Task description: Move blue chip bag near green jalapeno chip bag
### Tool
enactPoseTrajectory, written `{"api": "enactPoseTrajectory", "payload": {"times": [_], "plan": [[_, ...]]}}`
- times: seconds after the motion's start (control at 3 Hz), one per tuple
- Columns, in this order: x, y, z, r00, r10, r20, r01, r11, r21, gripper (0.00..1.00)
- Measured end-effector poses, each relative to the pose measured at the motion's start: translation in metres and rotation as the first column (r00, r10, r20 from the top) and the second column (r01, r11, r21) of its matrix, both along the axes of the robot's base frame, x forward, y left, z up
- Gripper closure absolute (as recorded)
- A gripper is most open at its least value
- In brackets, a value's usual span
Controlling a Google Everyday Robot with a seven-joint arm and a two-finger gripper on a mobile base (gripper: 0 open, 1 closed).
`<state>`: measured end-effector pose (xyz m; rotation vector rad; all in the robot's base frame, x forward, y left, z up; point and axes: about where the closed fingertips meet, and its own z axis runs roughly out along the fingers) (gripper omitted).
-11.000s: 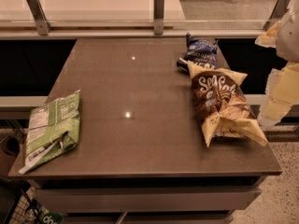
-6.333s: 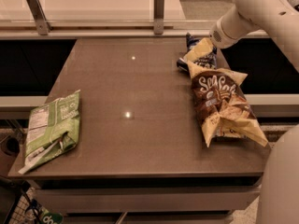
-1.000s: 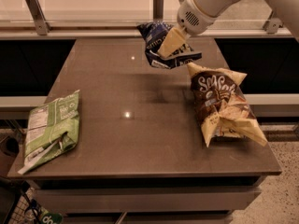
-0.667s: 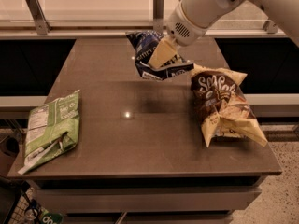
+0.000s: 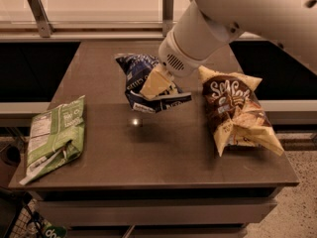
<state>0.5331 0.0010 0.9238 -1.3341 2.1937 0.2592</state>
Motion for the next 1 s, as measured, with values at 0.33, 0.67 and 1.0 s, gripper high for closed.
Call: {"api": "enactPoseTrajectory", "payload": {"times": [0.33,0.67,1.0], "plan": [[-0.032,0.012,-0.013,1.0000,-0.008,0.004,0.008,1.000,0.012,1.00],[-0.054,0.025,-0.033,0.9999,0.011,-0.008,-0.011,0.999,0.033,1.00],[-0.055,0.026,-0.035,0.9999,0.011,-0.010,-0.011,0.999,0.030,0.82]]}}
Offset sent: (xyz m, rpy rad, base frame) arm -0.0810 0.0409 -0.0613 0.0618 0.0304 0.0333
